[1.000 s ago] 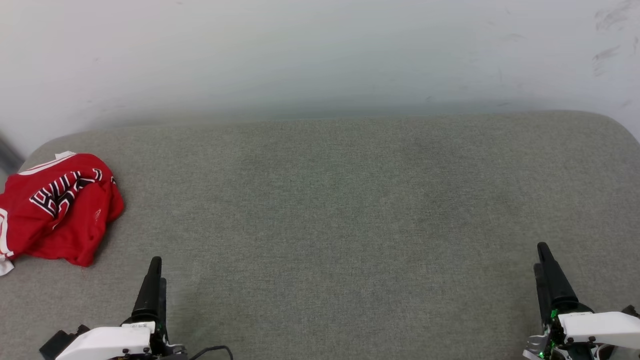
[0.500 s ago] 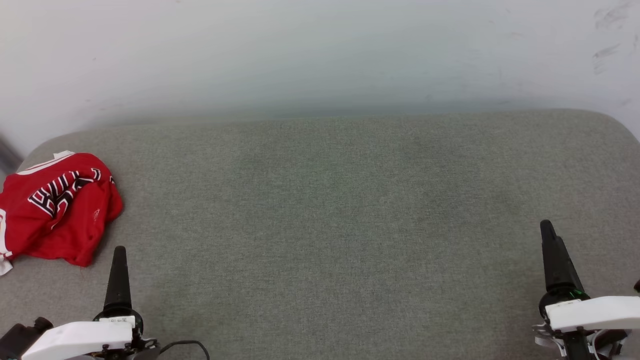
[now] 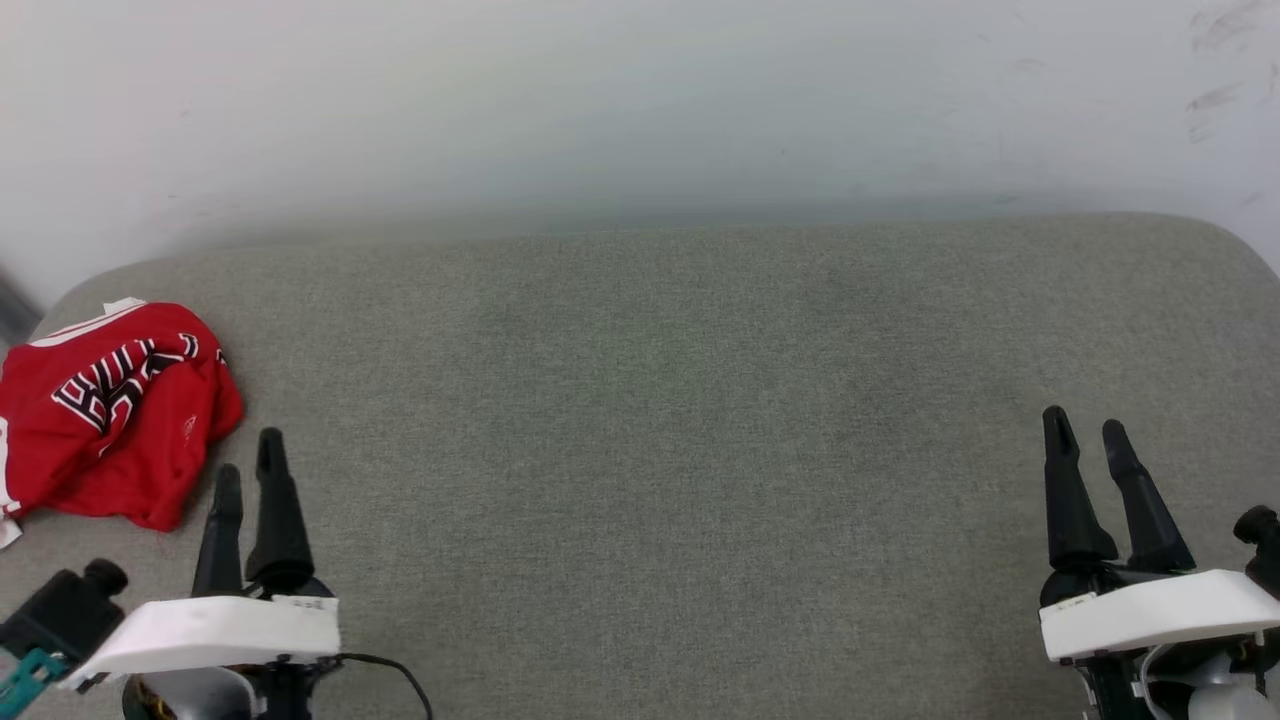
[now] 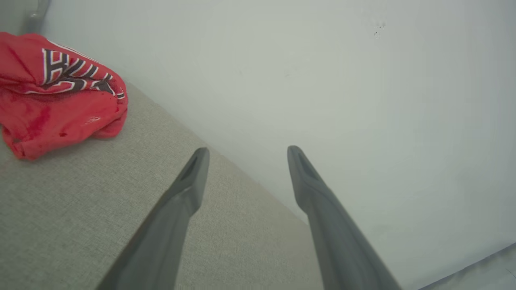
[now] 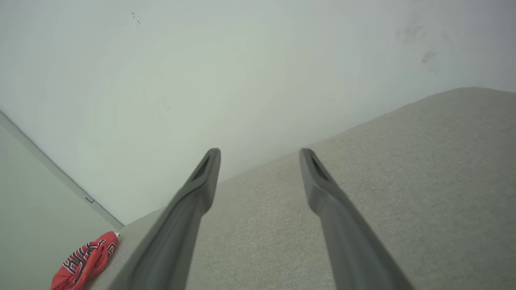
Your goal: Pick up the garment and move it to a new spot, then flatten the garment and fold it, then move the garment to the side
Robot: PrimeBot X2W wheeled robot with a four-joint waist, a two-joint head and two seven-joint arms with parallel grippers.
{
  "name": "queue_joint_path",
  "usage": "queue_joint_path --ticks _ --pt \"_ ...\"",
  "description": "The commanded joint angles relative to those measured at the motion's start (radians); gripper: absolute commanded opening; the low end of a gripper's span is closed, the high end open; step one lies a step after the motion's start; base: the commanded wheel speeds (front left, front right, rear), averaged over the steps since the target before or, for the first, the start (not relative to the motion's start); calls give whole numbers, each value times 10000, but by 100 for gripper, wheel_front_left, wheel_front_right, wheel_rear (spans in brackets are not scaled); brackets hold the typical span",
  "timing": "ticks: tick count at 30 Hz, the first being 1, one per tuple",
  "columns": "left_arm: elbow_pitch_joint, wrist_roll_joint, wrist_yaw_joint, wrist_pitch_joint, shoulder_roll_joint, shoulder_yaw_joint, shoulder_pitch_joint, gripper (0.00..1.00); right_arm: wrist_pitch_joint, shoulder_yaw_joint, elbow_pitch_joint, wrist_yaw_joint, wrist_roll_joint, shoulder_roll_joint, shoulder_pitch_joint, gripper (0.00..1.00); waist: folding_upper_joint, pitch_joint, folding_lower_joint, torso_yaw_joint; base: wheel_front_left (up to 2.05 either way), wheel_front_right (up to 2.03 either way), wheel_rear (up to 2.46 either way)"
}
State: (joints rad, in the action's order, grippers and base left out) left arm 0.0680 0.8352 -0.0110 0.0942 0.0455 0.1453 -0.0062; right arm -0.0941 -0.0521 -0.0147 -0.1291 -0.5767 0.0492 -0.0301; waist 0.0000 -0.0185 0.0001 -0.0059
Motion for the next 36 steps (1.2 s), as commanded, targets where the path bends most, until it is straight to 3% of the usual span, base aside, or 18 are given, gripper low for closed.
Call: queue_joint_path --ticks 1,9,14,22,36 --pt "292 -504 90 110 40 -198 0 100 -91 60 242 -20 450 17 -74 100 0 -7 -1 0 0 0 0" --pt "870 -2771 780 341 97 -1700 133 100 -332 313 508 -20 2122 21 5 100 0 -45 -1 -6 0 0 0" --pt "1007 -3708 1342 477 660 -2737 91 100 -470 409 500 -20 2907 20 39 100 0 -55 -1 -24 0 0 0" --pt "526 -4441 2798 694 1340 -4018 14 100 -684 546 328 -21 4182 21 132 100 0 -65 -1 -71 0 0 0" --pt "-8 -5578 3937 1022 1937 -5356 -189 100 -1025 654 298 -23 5620 19 234 100 0 -85 -1 -135 0 0 0"
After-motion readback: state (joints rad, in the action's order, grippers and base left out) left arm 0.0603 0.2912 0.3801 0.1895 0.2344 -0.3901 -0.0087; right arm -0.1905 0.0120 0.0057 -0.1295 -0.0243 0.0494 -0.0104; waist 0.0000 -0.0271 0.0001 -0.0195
